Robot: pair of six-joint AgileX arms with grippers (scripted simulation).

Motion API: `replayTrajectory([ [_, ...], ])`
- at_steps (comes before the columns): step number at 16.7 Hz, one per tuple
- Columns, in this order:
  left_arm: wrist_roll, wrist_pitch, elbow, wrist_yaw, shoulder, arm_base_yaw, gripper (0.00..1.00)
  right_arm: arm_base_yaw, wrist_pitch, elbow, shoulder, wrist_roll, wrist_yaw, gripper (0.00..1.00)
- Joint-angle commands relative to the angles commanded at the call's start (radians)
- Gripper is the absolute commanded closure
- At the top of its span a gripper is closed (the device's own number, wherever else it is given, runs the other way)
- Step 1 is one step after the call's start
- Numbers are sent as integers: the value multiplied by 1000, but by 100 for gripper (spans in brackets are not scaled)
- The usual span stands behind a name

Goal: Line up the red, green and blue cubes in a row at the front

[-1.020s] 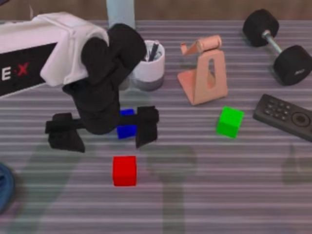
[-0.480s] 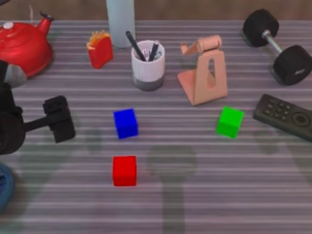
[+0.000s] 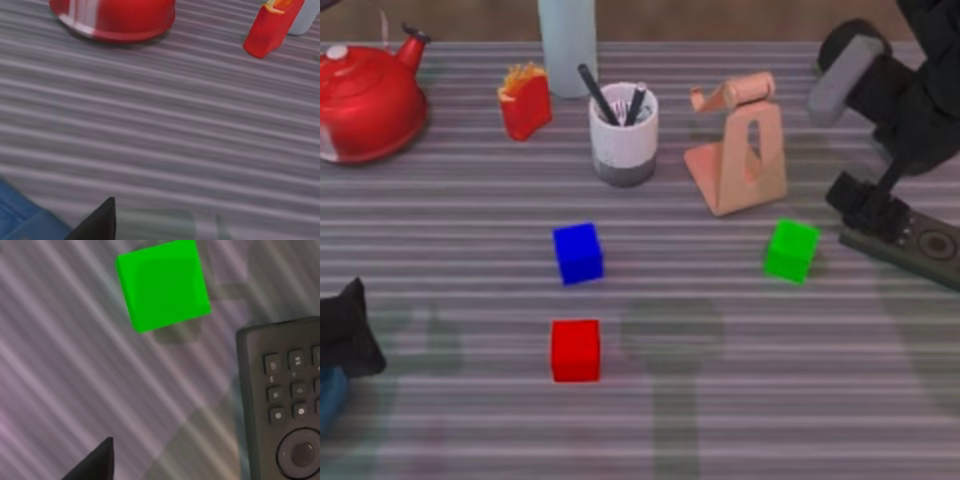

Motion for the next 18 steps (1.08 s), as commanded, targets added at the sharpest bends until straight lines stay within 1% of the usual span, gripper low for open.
replayTrajectory([
  [4,141,158,-148,12,-218,66,0,54,-156,258,288,-98,0,0],
  [8,233,259,-210,20,-351,96,0,84,-236,407,442,-152,-1,0],
  [15,244,272,-216,21,-368,99,0,83,-239,417,456,-158,-1,0],
  [18,244,272,-216,21,-368,99,0,86,-168,363,476,-159,-1,0],
])
